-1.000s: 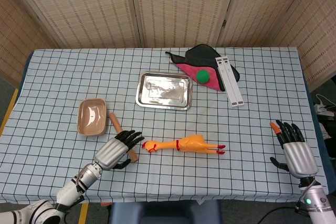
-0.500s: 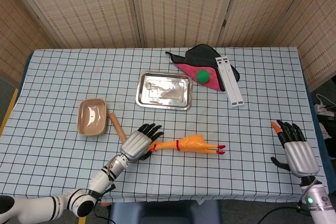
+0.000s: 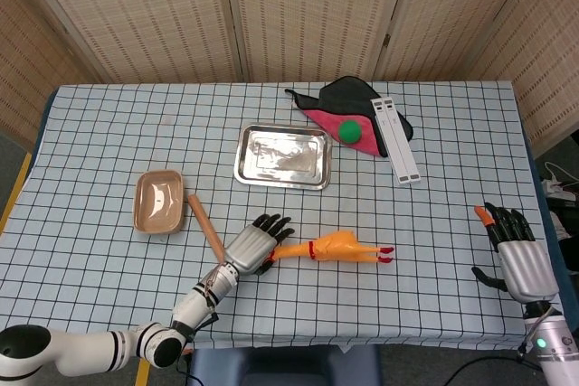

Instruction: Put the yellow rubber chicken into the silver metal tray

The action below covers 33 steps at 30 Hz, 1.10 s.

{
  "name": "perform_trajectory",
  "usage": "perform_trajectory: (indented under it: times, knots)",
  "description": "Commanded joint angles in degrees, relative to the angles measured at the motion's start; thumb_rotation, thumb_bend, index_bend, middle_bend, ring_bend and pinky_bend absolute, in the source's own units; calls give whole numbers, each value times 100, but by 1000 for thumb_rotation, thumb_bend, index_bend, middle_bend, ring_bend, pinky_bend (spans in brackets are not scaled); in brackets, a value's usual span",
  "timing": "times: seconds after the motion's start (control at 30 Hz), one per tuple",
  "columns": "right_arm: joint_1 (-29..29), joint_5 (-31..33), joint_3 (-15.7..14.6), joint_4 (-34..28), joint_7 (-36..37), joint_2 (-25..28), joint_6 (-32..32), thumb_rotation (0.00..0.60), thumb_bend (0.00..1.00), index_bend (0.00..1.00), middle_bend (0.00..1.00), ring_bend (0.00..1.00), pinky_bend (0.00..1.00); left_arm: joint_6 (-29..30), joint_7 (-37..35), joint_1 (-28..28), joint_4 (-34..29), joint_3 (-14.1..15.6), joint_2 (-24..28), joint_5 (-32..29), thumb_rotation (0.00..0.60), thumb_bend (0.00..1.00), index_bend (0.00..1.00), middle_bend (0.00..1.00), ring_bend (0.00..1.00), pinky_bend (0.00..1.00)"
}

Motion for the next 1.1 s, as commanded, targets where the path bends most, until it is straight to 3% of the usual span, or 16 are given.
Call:
perform_trajectory:
  times: [0.03, 0.37, 0.8, 1.1]
  knots:
    - [0, 3, -1, -4, 11, 7, -4, 600, 135, 0, 0, 0, 0, -51, 126, -111, -31, -6, -45, -217, 600, 365, 153, 0, 0, 109]
    - [34, 56, -4, 15, 70, 28, -113, 600, 135, 0, 0, 0, 0, 47, 327, -327, -265, -93, 130, -777, 600, 362, 142, 0, 0, 115]
    - [-14, 21, -7, -45, 82, 72, 1, 600, 135, 0, 0, 0, 0, 123, 387, -549, -724, 72, 233, -1169, 600, 362, 138, 0, 0, 116]
    - [-34, -38, -41, -94, 141, 137, 26, 600, 135, 0, 0, 0, 0, 175, 424, -831, 129, 7, -274, -1467, 600, 360, 85, 0, 0, 117]
